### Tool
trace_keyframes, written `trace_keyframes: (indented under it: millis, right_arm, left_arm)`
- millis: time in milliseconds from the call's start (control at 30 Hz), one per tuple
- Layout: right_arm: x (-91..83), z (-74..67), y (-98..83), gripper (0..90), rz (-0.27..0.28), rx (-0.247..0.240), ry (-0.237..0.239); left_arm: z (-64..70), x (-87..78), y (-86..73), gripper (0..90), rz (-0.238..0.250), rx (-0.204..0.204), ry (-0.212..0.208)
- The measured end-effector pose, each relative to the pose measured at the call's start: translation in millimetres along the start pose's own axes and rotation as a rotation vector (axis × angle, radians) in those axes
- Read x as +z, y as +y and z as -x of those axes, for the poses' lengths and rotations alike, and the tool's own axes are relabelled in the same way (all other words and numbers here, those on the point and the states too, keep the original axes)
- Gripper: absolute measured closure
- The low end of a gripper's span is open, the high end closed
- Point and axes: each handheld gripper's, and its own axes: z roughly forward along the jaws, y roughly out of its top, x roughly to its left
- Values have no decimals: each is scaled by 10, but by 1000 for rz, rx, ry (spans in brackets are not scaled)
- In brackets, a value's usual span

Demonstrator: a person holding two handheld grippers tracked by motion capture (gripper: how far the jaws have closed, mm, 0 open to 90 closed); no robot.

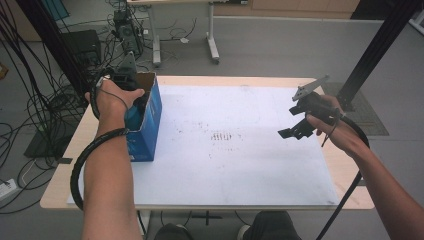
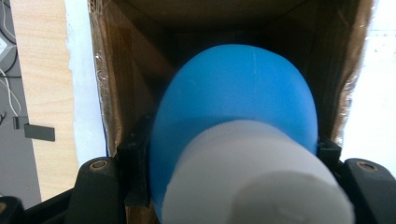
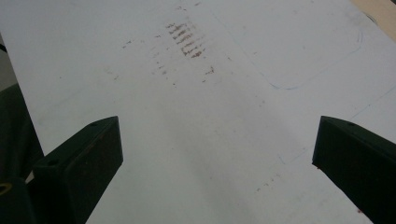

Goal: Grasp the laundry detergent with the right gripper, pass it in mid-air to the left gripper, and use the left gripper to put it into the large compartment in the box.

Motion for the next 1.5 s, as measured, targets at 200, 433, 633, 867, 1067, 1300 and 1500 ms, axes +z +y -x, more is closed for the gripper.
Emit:
trace_keyframes:
  millis: [200,433,633,867,1067,1300,1500]
  right_arm:
    - [25,5,7,16,-3,1,3]
    - [37,12,-1,16,-2,4,4]
    - [26,18,3,16,-2,8,0]
    - [9,14,28,16,-3,1,-4]
    - [-17,26,32,16,-3,1,-8]
    - [-19,30,44,16,-9,-4,-7]
    - [-43,32,61,16,-7,-4,-13]
  left_arm:
    - [-5,65,2,364,-7,3,0]
    - [-5,138,3,364,-18,9,3]
    - [-13,160,-5,363,-16,9,0]
    - [-19,168,-21,363,-12,7,-2]
    - [-22,170,-23,362,-10,6,-3]
    - [-41,173,-32,362,-4,3,-10]
    - [-45,174,-36,361,-2,3,-11]
